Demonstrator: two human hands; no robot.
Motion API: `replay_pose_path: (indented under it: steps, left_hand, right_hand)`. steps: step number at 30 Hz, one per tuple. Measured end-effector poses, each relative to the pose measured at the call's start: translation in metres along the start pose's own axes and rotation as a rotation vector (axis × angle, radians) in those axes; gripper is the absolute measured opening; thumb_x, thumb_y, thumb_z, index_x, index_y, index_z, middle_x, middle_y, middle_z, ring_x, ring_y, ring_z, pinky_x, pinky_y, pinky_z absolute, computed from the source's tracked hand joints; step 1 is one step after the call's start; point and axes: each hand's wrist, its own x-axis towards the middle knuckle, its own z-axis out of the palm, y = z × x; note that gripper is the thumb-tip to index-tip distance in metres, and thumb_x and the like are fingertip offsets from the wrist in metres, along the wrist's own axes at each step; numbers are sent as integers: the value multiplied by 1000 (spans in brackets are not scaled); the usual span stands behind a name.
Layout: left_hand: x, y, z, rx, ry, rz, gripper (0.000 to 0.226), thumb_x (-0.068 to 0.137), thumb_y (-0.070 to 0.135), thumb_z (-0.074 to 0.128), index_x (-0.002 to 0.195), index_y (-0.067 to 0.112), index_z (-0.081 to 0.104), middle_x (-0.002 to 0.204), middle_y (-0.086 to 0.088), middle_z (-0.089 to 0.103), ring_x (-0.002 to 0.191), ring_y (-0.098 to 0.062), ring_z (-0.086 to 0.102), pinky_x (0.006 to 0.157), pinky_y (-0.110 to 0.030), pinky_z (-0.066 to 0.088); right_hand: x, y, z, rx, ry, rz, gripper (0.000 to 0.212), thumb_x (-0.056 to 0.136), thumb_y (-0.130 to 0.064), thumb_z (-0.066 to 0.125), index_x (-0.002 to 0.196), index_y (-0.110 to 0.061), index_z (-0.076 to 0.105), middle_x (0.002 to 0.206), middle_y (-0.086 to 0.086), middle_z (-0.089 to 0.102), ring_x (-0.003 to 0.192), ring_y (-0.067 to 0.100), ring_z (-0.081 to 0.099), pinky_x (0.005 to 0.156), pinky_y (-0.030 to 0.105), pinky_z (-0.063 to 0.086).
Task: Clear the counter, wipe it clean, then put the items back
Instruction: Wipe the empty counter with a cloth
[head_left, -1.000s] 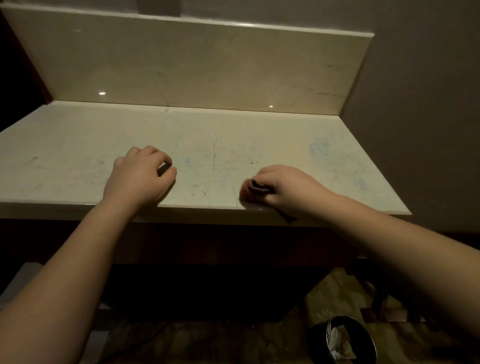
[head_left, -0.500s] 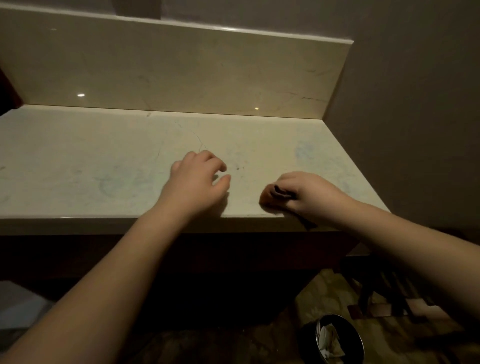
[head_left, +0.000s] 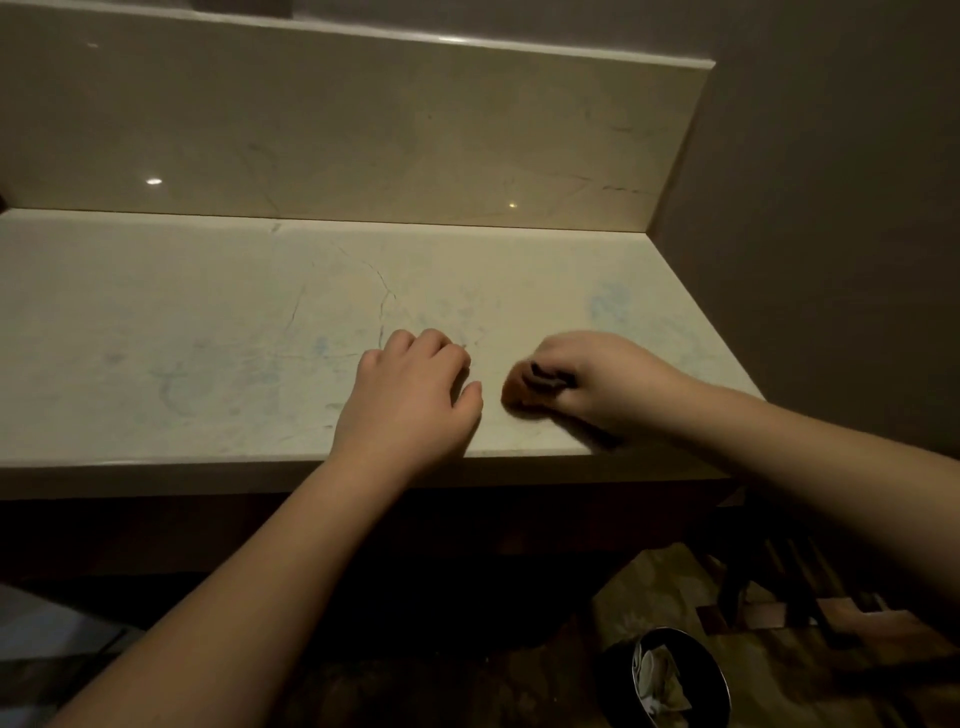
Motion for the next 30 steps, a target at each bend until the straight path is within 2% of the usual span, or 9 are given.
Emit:
replay_pose_path:
  steps: [2, 4, 7, 9, 11, 19, 21, 26, 30]
  left_hand:
    - [0, 0, 1, 10, 13, 1, 28, 93, 40, 40, 108, 24, 58, 117, 8, 53, 105, -14, 41, 87, -33, 29]
    - [0, 1, 1, 5, 18, -2, 28, 94, 40, 40, 107, 25, 58, 116, 9, 54, 104, -13, 41, 88, -32, 28]
    - [0, 1, 0, 5, 11, -17, 28, 93, 40, 40, 108, 26, 58, 116, 10, 54, 105, -11, 41, 88, -30, 27]
    - [0, 2, 0, 9, -2, -24, 29, 94, 41, 40, 109, 26, 58, 117, 10, 54, 106, -11, 42, 91, -31, 28]
    - [-1, 2, 0, 11, -3, -25, 28, 94, 41, 41, 109, 26, 59, 117, 11, 55, 106, -11, 42, 91, -31, 28]
    - [-1, 3, -2, 1, -12, -41, 27, 93, 43, 42, 109, 28, 58, 118, 14, 54, 107, -8, 41, 93, -30, 30]
    - [-1, 2, -1, -4, -2, -43, 25, 93, 43, 43, 107, 28, 59, 116, 15, 55, 105, -8, 41, 91, -29, 29]
    - [-1, 0, 1, -4, 13, -46, 24, 93, 41, 45, 103, 28, 61, 111, 16, 56, 103, -8, 43, 87, -27, 26]
    - [0, 0, 0, -12, 6, -52, 34, 87, 46, 37, 101, 28, 62, 109, 16, 57, 103, -9, 44, 86, -28, 27]
  right_hand:
    - [-16, 0, -2, 16, -42, -117, 18, 88, -20, 64, 104, -14, 70, 98, -1, 65, 90, 15, 56, 76, 30, 45]
    - [-10, 6, -4, -3, -74, -139, 14, 88, -22, 64, 99, -13, 69, 96, -2, 65, 89, 15, 56, 76, 31, 45]
    - [37, 27, -12, -65, -34, 43, 7, 91, -22, 59, 85, -23, 54, 87, -7, 55, 89, 21, 55, 72, 31, 38]
    - [74, 49, -16, -113, 22, 200, 7, 92, -26, 55, 88, -21, 56, 86, -3, 55, 89, 26, 56, 68, 31, 35]
    - [99, 60, -13, -114, 68, 252, 15, 93, -29, 53, 89, -16, 59, 86, 2, 58, 86, 28, 55, 66, 32, 36]
    - [67, 36, -10, 2, -60, -5, 13, 92, -26, 58, 97, -17, 66, 91, -5, 60, 81, 15, 54, 73, 31, 45]
    - [79, 49, -15, -10, -68, 46, 15, 92, -28, 57, 95, -16, 65, 90, -3, 61, 83, 18, 55, 74, 34, 45]
    - [150, 108, -25, -75, 110, 319, 26, 92, -41, 53, 100, -19, 64, 98, 9, 66, 90, 30, 57, 69, 33, 41]
    - [195, 105, -9, -117, 131, 324, 33, 93, -43, 52, 103, -15, 65, 101, 12, 66, 95, 34, 58, 67, 30, 36]
